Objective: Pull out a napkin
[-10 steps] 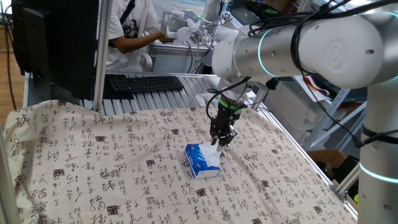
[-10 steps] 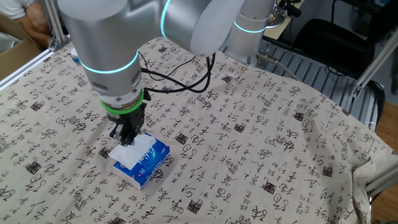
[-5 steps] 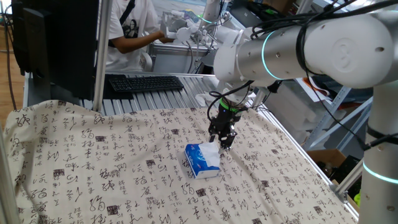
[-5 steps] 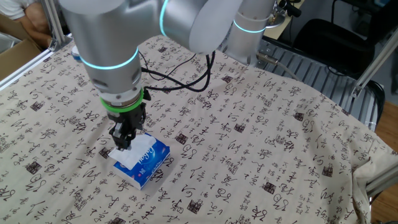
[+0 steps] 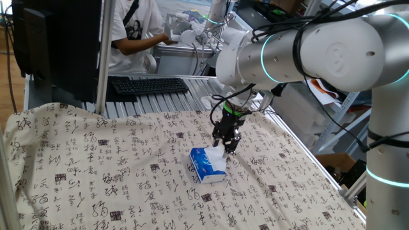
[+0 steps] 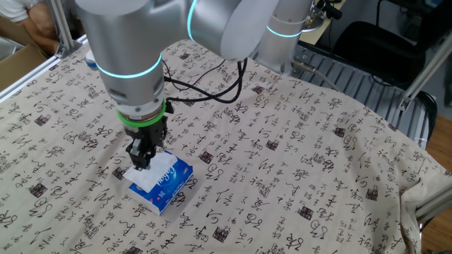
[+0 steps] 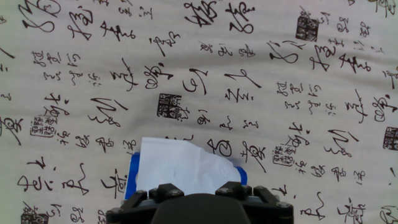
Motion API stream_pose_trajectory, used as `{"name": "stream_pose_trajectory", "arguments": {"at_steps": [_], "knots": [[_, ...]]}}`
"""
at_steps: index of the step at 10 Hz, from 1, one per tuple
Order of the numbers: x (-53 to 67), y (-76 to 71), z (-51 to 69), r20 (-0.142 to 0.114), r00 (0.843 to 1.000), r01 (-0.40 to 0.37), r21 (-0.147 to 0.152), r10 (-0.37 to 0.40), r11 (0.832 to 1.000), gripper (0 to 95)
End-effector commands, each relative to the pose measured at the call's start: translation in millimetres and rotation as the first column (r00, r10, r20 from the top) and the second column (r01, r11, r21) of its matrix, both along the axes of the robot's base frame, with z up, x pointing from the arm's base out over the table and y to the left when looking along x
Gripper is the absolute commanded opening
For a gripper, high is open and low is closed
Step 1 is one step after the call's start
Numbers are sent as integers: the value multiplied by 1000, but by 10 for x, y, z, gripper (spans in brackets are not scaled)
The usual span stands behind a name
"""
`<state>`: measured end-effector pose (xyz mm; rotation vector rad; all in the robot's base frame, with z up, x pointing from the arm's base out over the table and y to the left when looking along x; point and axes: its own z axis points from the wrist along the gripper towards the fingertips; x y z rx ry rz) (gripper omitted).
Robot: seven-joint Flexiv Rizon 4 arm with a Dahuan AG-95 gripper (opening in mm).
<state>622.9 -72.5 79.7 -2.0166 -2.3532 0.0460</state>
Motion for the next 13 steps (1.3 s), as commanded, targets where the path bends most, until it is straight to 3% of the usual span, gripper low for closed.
{"name": "stream_pose_trajectory", "arguments": {"at_steps": [1, 7, 13], "knots": [[-12, 5, -16, 5, 1000, -1, 6, 1, 1000, 570], [20, 3, -138, 9, 1000, -4, 13, 4, 1000, 570], [-75, -11, -206, 6, 1000, -13, 2, 13, 1000, 570]]}}
